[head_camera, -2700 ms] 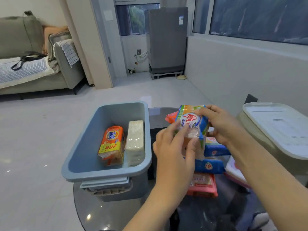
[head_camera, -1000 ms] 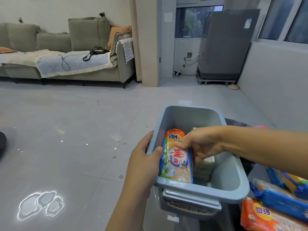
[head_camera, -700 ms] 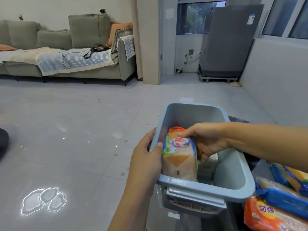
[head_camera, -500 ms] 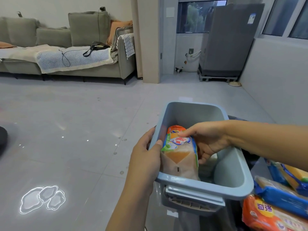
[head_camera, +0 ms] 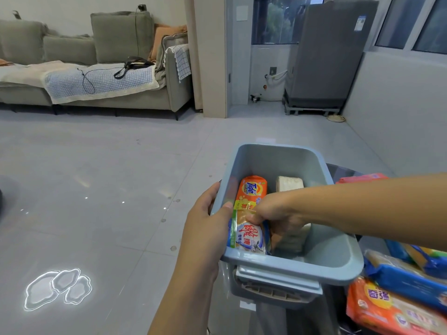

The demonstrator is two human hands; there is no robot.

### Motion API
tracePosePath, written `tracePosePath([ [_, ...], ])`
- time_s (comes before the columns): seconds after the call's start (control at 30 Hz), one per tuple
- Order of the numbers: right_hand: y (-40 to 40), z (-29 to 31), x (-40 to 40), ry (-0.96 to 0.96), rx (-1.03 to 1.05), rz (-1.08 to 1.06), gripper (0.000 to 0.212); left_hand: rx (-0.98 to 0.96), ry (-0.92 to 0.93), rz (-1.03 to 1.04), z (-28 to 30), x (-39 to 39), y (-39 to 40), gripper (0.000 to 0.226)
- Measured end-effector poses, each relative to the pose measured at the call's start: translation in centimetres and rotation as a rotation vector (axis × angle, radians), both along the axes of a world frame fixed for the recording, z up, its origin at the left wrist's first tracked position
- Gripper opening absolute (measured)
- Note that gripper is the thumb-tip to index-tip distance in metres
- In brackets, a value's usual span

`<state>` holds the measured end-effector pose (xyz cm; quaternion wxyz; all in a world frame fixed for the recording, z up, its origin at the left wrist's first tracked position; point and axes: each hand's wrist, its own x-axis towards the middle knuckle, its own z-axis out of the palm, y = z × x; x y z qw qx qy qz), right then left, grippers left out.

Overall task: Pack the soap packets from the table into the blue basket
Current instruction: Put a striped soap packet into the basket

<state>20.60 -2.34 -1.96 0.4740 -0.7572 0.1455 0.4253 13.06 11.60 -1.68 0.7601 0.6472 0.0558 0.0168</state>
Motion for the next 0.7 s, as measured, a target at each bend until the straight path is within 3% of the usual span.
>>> tracePosePath([
  [0.47, 0.5, 0.9, -0.6, -0.105, -0.234, 0.077, 0.043, 0.083, 0.007, 0.001, -0.2, -0.3, 0.1, 0.025],
  [0.7, -1.4, 3.3, -1.1, -0.251, -0.203, 0.093, 0.041, 0.245, -0.057, 0.053, 0.5, -0.8, -0.4, 0.013],
])
